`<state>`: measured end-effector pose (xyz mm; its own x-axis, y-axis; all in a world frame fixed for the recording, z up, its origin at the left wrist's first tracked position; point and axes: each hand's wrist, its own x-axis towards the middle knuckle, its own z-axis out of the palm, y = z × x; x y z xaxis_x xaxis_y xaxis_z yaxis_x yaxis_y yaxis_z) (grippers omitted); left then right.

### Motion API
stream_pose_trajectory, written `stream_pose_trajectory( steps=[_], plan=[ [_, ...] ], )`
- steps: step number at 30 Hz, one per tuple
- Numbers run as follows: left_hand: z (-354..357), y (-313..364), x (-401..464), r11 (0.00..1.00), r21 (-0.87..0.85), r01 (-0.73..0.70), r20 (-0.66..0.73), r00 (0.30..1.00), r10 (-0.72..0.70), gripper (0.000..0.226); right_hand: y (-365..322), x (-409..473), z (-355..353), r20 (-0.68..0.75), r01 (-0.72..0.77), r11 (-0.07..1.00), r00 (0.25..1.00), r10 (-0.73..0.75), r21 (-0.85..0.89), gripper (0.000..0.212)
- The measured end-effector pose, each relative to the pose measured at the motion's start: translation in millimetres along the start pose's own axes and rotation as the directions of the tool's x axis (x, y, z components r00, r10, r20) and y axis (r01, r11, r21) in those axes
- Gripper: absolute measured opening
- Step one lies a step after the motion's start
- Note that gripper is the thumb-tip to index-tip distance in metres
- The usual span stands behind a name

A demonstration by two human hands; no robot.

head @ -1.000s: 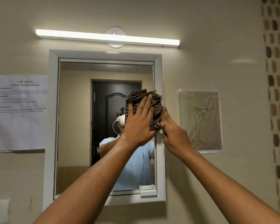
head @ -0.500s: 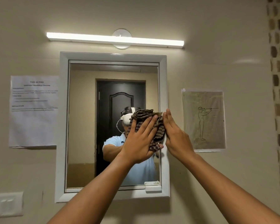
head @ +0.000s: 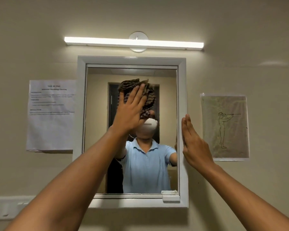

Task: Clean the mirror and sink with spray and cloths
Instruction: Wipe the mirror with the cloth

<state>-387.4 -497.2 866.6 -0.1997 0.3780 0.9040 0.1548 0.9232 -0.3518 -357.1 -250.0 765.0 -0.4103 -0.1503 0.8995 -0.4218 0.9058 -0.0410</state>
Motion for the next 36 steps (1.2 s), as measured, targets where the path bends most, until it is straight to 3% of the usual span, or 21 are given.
stream_pose_trajectory(
  steps=[9, 13, 21, 27, 36],
  plan=[
    [-11.9, -72.3, -59.2, 0.992, -0.015, 0.127, 0.002, 0.992, -0.127, 0.074, -6.0, -1.3, 6.3, -0.062, -0.014, 0.999, 0.998, 0.016, 0.034, 0.097],
    [-12.2, -87.6, -74.0, 0.994, -0.042, 0.106, -0.009, 0.994, -0.106, 0.074, -7.0, -1.0, 8.5, -0.064, -0.014, 0.999, 0.998, 0.016, 0.031, 0.098],
    [2.5, -61.2, -119.0, 0.974, -0.013, 0.227, -0.001, 0.974, -0.227, 0.083, -10.9, -2.5, 8.9, -0.041, -0.05, 0.999, 0.998, 0.051, 0.014, 0.101],
    [16.6, -15.3, -136.2, 0.936, 0.059, 0.347, 0.036, 0.936, -0.349, 0.089, -14.9, -2.6, 6.4, -0.017, -0.07, 0.997, 0.997, 0.07, 0.034, 0.091],
    [20.9, 83.7, -79.3, 0.991, -0.035, 0.132, 0.071, 0.989, -0.13, 0.082, -1.4, -7.0, -3.4, 0.081, -0.012, 0.998, 0.997, 0.007, 0.068, 0.101]
  ],
)
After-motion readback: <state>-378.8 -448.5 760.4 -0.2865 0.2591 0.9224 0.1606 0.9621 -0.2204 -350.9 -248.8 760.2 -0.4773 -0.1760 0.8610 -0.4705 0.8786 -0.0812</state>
